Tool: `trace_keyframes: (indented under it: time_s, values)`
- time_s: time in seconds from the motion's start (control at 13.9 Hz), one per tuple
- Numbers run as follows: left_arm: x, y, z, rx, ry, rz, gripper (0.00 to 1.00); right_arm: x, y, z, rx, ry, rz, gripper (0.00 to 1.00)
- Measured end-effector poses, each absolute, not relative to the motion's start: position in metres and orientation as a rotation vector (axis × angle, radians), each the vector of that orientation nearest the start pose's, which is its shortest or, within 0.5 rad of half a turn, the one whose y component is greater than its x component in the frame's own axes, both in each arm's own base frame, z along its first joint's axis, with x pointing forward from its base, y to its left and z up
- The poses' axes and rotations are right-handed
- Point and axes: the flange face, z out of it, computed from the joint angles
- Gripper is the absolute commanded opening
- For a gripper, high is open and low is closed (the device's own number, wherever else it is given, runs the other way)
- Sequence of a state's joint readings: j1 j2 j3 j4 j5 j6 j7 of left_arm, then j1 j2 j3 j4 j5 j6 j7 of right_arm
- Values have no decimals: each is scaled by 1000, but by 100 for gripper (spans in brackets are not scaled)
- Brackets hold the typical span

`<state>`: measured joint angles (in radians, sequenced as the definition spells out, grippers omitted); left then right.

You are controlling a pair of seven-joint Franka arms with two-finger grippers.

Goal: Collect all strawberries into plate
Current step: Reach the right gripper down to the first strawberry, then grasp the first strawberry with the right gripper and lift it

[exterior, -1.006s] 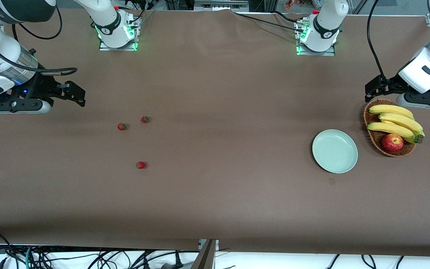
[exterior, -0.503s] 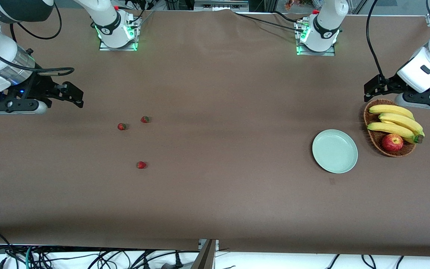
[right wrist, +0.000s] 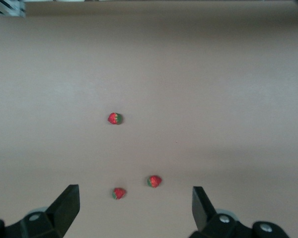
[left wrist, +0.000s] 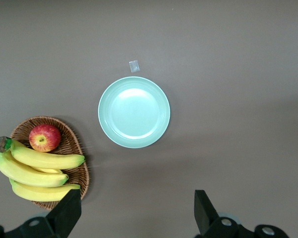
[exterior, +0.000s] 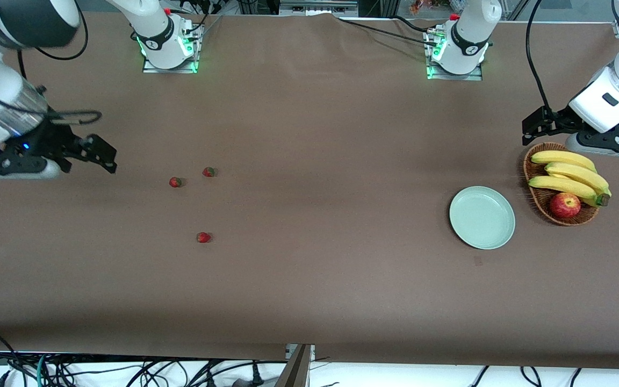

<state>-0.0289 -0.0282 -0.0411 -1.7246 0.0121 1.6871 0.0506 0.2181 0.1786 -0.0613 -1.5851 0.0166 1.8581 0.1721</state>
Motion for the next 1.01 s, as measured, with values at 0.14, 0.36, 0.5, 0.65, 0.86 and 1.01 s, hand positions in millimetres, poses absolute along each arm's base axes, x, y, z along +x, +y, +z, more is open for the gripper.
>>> trace_keyframes:
  time_s: [0.14, 0.36, 0.5, 0.65, 0.86, 1.01]
  values:
    - [550, -38, 577, -3122, 191, 19, 100, 652, 109, 457, -3135, 20, -86, 100]
    - [550, -38, 577, -3122, 191, 21, 100, 667, 115, 382, -3154, -36, 34, 100]
    - [550, -38, 577, -3122, 191, 21, 100, 666, 126, 373, -3154, -65, 55, 100]
    - [550, -38, 577, -3122, 192, 21, 100, 663, 142, 367, -3154, -102, 66, 100]
    - [550, -38, 577, -3122, 192, 23, 100, 663, 154, 340, -3159, -128, 114, 100]
    - [550, -38, 577, -3122, 192, 24, 100, 663, 154, 316, -3164, -126, 159, 100]
